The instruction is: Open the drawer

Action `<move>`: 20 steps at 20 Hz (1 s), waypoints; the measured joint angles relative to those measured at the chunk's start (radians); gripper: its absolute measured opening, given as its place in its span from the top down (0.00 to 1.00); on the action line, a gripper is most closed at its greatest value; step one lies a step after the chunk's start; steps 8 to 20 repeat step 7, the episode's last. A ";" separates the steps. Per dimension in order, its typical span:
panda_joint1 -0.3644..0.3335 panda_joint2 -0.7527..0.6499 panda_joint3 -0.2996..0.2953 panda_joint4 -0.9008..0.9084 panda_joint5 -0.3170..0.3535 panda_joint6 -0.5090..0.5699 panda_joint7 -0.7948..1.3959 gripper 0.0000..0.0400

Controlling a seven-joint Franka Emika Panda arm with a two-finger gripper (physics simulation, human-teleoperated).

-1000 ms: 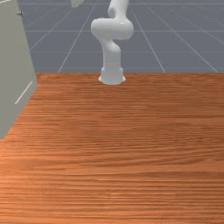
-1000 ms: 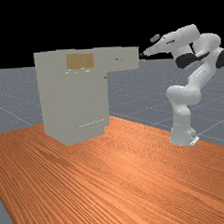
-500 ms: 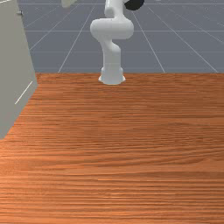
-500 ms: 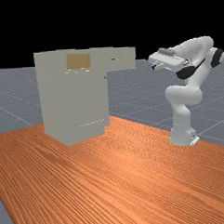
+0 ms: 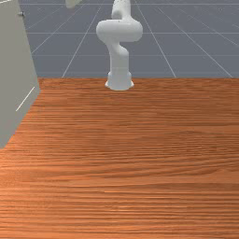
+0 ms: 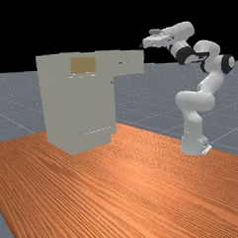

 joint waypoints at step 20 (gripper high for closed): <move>-0.009 -0.099 -0.151 -0.025 0.010 -0.041 -0.099 0.00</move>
